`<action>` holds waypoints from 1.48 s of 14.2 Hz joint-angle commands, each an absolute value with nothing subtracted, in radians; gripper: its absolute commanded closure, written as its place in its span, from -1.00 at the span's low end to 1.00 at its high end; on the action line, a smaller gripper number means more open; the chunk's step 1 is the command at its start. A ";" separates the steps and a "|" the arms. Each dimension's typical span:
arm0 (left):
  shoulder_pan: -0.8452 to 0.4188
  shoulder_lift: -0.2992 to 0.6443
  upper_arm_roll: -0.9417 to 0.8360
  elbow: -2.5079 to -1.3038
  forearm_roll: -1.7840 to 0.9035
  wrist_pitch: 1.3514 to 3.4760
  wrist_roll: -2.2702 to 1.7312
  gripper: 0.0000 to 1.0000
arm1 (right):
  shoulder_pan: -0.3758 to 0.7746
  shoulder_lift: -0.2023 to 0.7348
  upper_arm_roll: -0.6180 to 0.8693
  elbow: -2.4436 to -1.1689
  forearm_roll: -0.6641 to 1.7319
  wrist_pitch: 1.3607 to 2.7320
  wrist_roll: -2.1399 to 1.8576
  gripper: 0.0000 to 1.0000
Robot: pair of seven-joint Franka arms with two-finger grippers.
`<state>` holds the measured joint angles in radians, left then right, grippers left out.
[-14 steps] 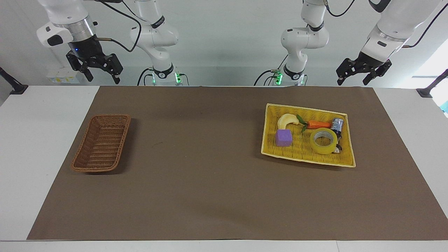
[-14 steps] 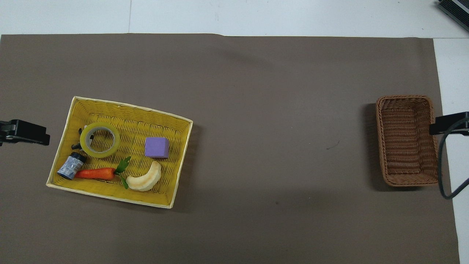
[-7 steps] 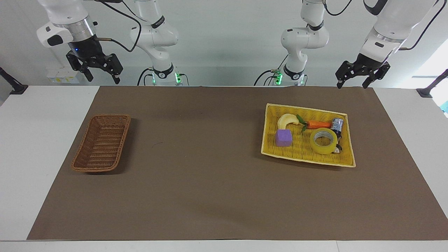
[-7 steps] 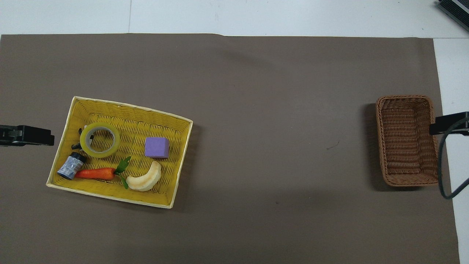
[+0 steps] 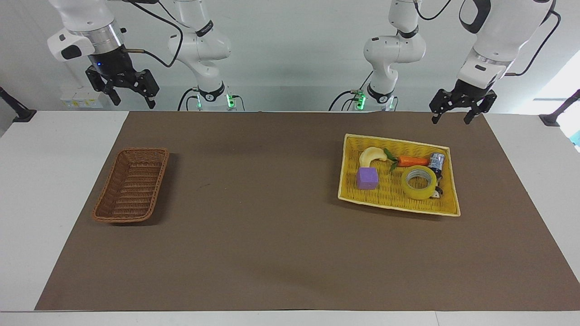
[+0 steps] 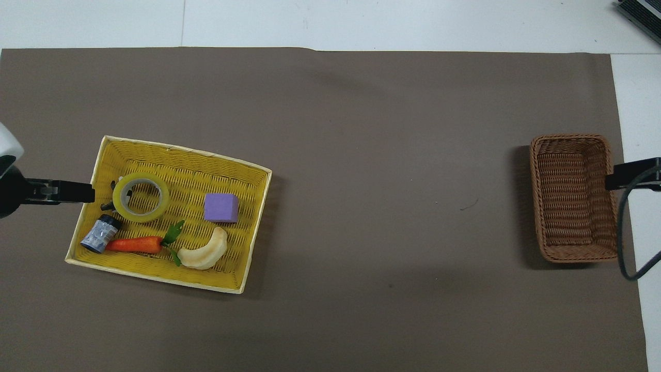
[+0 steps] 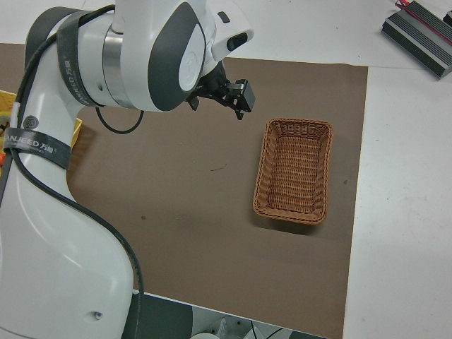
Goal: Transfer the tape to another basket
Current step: 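Reach the left gripper down to the yellow tape roll in the yellow basket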
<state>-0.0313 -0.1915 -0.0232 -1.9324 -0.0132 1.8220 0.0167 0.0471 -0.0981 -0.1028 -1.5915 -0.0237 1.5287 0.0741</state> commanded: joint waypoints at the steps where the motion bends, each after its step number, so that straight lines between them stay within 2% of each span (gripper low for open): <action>1: -0.021 -0.224 -0.023 -2.064 -0.006 1.954 0.035 -1.00 | 0.041 -0.094 -0.103 -1.575 -0.005 1.505 0.046 -1.00; 8: 0.006 -0.170 -0.023 -2.235 0.018 2.226 0.061 -0.98 | 0.041 -0.095 -0.103 -1.575 -0.005 1.505 0.046 -1.00; 10: 0.008 -0.135 -0.021 -2.249 0.057 2.272 0.061 -0.78 | 0.041 -0.095 -0.103 -1.575 -0.005 1.505 0.046 -1.00; 12: 0.008 -0.112 -0.021 -2.313 0.072 2.377 0.060 -0.59 | 0.041 -0.094 -0.103 -1.575 -0.006 1.505 0.046 -1.00; 16: 0.009 -0.055 -0.021 -2.382 0.072 2.510 0.058 -0.47 | 0.041 -0.095 -0.103 -1.575 -0.006 1.505 0.046 -1.00; 19: 0.014 0.014 -0.021 -2.382 0.072 2.568 0.058 -0.18 | 0.041 -0.094 -0.103 -1.575 -0.005 1.505 0.046 -1.00; 20: 0.027 0.027 -0.021 -2.381 0.074 2.574 0.060 0.08 | 0.041 -0.094 -0.103 -1.575 -0.005 1.505 0.046 -1.00; 21: 0.031 0.028 -0.021 -2.381 0.074 2.573 0.058 0.69 | 0.041 -0.094 -0.103 -1.575 -0.005 1.505 0.046 -1.00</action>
